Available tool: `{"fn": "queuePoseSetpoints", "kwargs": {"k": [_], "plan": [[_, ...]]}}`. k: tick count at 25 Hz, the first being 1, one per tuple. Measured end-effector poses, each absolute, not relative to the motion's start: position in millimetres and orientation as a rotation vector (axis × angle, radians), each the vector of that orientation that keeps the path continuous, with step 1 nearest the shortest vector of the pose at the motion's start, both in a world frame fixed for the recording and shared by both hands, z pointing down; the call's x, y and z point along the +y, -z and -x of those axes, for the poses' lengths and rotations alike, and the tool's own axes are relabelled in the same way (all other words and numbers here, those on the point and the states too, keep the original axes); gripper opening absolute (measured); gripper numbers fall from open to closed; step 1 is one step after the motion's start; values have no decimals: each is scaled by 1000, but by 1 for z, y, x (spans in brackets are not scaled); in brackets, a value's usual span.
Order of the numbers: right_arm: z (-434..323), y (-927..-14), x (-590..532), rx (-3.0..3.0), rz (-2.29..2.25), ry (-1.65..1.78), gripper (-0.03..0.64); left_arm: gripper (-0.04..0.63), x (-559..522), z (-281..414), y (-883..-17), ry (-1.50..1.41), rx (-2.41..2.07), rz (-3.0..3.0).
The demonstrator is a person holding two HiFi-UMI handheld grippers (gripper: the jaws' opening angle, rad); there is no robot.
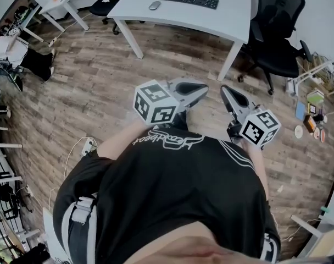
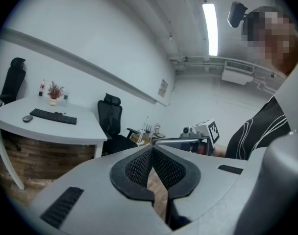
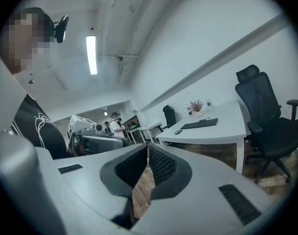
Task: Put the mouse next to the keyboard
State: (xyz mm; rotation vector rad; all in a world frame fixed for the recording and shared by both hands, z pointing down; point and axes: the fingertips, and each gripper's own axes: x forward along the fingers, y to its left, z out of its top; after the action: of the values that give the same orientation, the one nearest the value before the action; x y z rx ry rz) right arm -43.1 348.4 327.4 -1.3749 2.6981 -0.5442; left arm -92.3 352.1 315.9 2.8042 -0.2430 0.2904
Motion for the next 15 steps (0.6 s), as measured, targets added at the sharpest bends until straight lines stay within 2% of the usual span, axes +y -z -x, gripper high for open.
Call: {"fn": "queuePoseSetpoints", "kwargs": {"k": [15], "plan": [[48, -348, 283, 2720, 1359, 527, 14, 8, 279, 96, -340, -240, -312, -2764]]}}
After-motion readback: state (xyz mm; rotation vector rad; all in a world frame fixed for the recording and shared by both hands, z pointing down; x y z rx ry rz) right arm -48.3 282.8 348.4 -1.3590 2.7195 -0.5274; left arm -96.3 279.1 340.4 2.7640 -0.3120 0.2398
